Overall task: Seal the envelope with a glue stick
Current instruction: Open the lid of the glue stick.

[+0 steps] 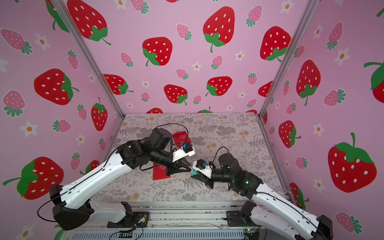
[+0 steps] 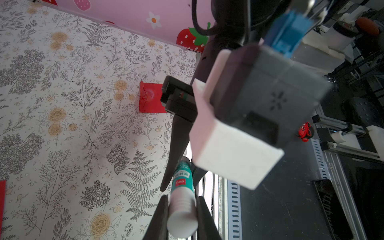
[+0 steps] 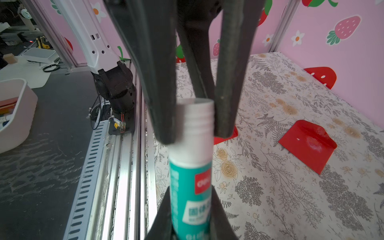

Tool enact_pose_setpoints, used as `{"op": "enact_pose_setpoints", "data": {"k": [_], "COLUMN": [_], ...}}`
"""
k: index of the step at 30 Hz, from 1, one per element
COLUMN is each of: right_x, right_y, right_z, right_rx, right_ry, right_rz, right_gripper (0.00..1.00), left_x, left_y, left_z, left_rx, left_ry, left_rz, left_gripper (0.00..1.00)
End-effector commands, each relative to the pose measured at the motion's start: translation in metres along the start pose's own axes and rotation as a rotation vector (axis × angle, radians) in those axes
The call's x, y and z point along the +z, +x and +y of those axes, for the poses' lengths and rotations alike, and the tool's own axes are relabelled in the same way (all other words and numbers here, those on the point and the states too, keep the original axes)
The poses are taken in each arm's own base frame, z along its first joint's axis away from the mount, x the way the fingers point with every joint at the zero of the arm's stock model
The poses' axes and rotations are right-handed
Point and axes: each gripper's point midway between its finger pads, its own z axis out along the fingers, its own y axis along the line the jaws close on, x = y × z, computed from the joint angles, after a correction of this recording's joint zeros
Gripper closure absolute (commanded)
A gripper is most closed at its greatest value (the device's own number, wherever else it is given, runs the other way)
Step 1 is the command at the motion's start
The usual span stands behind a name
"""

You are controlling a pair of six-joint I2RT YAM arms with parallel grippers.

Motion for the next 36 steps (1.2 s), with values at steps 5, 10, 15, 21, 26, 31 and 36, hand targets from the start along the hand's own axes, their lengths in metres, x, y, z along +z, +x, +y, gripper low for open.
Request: {"op": "enact_pose_setpoints", "data": {"k": [5,10,15,21,26,31,36], "right_x": [-0.006,-0.005,-0.004,-0.005,-0.005,-0.005,-0.005], "right_y": [0.007,0.016,0.018,0.023,0.025,0.025,0.027], "right_z": [-0.023,-0.034,-0.037,-0.043,-0.045,-0.047,-0.049], "right_rx": [0.003,0.005,-0.001,0.003,0.003,0.002,0.005], "right_ry": [0.146,0.205,0.216,0.255,0.265,0.270,0.282], "right_rz": [0.021,0.065,0.081,0.101,0.109,0.114,0.121], "right_gripper": [1.00,1.00,1.00,1.00,1.00,1.00,1.00], "left_x": [-0.010,-0.011,-0.007,-0.009,-0.011,-0.016,-0.023], "left_y": [-0.004,-0.005,-0.005,-0.008,-0.006,-0.008,-0.010], "left_z": [0.004,0.012,0.013,0.011,0.013,0.021,0.030], "left_rx": [-0.037,-0.115,-0.206,-0.273,-0.295,-0.308,-0.326], "left_ry": [-0.072,-0.112,-0.108,-0.092,-0.113,-0.152,-0.189], "left_rz": [-0.013,0.001,0.011,0.003,0.016,0.005,-0.022], "left_gripper": [1.00,1.00,1.00,1.00,1.00,1.00,1.00]}}
